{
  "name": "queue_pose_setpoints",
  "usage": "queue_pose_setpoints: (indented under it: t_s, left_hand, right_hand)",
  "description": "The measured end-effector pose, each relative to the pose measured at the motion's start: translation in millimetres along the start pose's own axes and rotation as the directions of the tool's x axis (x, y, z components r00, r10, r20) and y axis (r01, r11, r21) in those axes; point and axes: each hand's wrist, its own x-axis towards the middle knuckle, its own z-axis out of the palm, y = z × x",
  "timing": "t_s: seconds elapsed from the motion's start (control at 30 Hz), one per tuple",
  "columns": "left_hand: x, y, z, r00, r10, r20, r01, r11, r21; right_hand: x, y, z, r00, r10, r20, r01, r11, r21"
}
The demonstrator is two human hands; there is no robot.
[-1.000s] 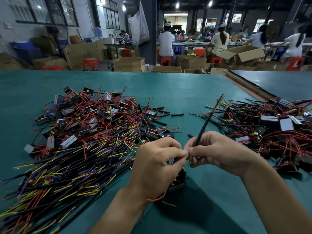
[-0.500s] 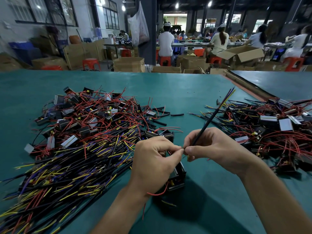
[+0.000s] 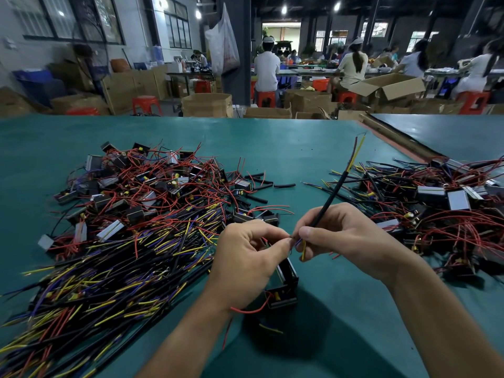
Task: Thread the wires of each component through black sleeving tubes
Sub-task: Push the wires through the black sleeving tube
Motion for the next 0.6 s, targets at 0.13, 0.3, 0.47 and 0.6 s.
queue_pose_setpoints:
  t_s: [0.13,0.3,0.47,0.6]
  left_hand:
    - [0.0,1.6,0.9,0.998,-0.052,0.046,0.056,0.996,-0.075]
    - [1.7,-0.1,-3.0,0.985,-0.137,0.105,0.149,0.982,-0.113]
    - [2.7,2.1,-4.2,0.987,-0.107,0.116,0.117,0.990,-0.080]
    - [2.1,0.9,-2.5,0.990,-0.109,0.091,0.117,0.989,-0.088]
  right_hand:
    - [-0.5,0.4,-1.4,1.000,-0.008,0.007,0.008,1.000,-0.003]
    - [1.6,2.0,1.8,1.000,0.013,-0.007,-0.013,1.000,-0.011]
    - [2.0,2.3,3.9,0.999,0.028,-0.028,-0.028,0.999,-0.018]
    - [2.8,1.5,6.0,0.998,0.025,-0.050,-0.027,0.999,-0.035]
